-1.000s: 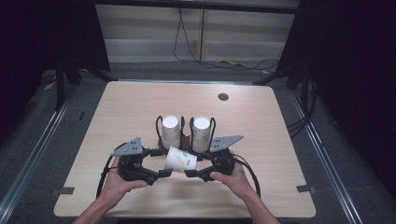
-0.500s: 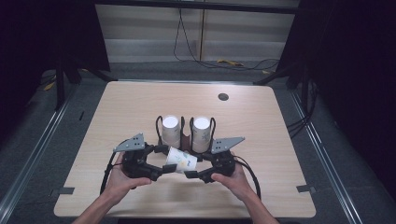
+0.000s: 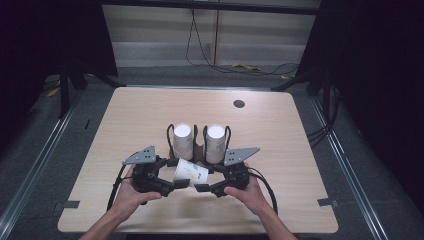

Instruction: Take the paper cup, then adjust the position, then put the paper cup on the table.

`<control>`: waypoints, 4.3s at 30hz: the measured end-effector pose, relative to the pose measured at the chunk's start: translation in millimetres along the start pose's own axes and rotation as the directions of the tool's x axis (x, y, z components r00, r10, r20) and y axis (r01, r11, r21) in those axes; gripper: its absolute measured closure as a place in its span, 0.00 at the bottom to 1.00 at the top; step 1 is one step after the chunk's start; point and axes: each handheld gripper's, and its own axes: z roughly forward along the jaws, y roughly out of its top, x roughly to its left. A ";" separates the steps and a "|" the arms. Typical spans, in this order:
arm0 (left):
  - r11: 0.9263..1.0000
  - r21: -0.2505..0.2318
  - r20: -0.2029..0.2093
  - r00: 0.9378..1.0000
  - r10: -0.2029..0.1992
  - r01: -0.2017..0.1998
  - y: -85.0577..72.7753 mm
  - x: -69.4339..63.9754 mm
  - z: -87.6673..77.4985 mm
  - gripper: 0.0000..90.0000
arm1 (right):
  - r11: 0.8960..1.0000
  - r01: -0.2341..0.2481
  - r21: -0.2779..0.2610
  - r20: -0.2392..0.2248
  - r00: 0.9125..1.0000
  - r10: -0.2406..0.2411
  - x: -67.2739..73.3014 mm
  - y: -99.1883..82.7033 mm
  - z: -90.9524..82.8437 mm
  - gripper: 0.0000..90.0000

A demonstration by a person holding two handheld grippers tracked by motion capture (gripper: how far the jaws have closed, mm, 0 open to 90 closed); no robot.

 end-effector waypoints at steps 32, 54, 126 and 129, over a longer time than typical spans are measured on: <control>0.999 -0.005 0.047 0.998 -0.046 0.047 -2.0 -0.2 -1.9 0.22 | 0.999 0.033 0.033 -0.052 0.998 -0.031 -1.8 2.5 4.5 0.41; 0.999 -0.021 0.071 0.997 -0.027 0.029 -1.8 -3.5 -1.2 0.30 | 0.999 0.018 0.042 -0.035 0.999 -0.017 -0.7 2.4 5.0 0.32; 0.986 0.158 -0.442 0.897 0.020 0.056 18.8 34.9 -77.1 0.28 | 0.994 -0.095 0.054 0.431 0.900 0.062 -5.9 -26.3 -60.3 0.22; 0.981 0.182 -0.460 0.888 0.019 0.073 18.6 39.3 -79.8 0.28 | 0.993 -0.100 0.057 0.443 0.894 0.064 -3.8 -30.0 -65.0 0.22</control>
